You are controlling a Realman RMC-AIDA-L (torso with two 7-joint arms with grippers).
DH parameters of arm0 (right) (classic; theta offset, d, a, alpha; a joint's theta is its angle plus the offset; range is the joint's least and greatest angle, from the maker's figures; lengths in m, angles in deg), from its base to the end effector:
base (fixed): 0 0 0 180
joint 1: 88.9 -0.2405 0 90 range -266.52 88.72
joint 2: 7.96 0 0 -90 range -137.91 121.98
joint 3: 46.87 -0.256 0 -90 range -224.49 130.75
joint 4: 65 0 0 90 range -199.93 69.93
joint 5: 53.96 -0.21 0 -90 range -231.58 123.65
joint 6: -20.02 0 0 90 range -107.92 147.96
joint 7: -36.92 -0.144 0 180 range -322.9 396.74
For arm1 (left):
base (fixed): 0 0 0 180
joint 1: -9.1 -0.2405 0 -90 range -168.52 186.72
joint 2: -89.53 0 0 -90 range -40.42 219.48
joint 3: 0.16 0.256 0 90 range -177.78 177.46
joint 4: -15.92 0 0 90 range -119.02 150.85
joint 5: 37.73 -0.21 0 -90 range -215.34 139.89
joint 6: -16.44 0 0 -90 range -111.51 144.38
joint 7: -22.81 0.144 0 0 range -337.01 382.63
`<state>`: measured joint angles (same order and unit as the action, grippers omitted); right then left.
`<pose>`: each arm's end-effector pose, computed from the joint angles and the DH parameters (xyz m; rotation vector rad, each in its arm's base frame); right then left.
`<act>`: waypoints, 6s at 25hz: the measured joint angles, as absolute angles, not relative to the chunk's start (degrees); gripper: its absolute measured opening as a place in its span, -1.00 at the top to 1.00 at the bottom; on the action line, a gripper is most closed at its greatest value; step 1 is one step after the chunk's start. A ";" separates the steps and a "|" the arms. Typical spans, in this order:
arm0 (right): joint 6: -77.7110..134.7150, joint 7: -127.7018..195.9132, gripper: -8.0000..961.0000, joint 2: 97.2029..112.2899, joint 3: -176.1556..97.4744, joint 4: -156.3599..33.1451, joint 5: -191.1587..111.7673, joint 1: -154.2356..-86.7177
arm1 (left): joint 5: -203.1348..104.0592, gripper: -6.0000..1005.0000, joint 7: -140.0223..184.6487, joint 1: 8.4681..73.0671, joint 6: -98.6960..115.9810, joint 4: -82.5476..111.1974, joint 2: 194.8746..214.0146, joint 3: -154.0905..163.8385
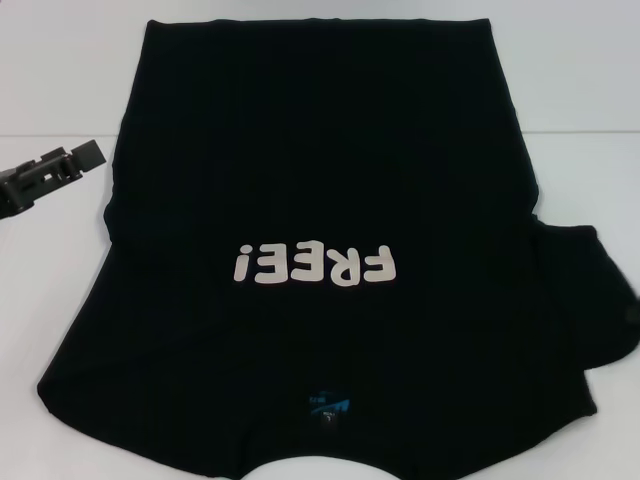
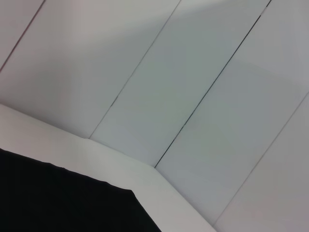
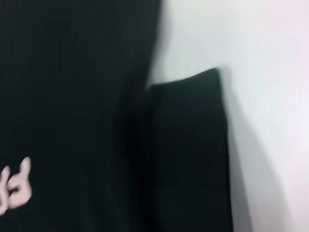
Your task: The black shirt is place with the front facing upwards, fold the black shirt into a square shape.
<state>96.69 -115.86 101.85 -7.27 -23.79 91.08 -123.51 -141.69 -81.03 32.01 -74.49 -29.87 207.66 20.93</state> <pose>0.3382 0.3657 0.0715 -1.8552 1.9427 0.1077 -0.3063 0.3197 0.0980 -2.0912 -1.1288 -1.1154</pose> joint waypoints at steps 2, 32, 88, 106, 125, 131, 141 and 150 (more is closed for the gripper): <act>95.11 -116.28 0.92 101.72 -7.59 -22.48 91.18 -122.55 | -141.58 -0.89 -81.10 31.78 -74.69 -29.86 207.66 20.79; 108.46 -112.14 0.72 100.52 -16.67 -20.17 74.20 -123.67 | -138.33 -0.89 -81.72 30.61 -76.65 -29.87 207.87 18.02; 101.37 -109.60 -0.84 101.16 -4.21 -25.16 73.93 -132.17 | -170.39 -0.64 -109.57 26.98 -73.24 -33.76 204.97 24.09; 101.86 -109.59 -0.84 101.24 -4.34 -25.16 73.65 -131.55 | -171.20 -0.65 -107.85 26.99 -71.17 -34.05 205.88 24.63; 102.03 -109.59 -0.83 101.19 -4.33 -25.30 73.65 -131.18 | -171.20 -0.65 -107.84 27.02 -69.37 -33.92 205.90 24.61; 102.03 -109.59 -0.83 101.19 -4.46 -25.18 73.66 -131.12 | -171.30 -0.64 -107.99 27.03 -69.33 -33.83 205.89 24.80; 102.02 -109.56 -0.82 101.19 -4.51 -25.21 73.61 -131.08 | -171.41 -0.64 -108.24 27.47 -69.32 -33.24 205.98 26.15; 102.17 -109.51 -0.82 101.19 -4.51 -25.28 73.56 -130.96 | -171.41 -0.57 -108.12 27.74 -69.38 -32.77 205.98 26.80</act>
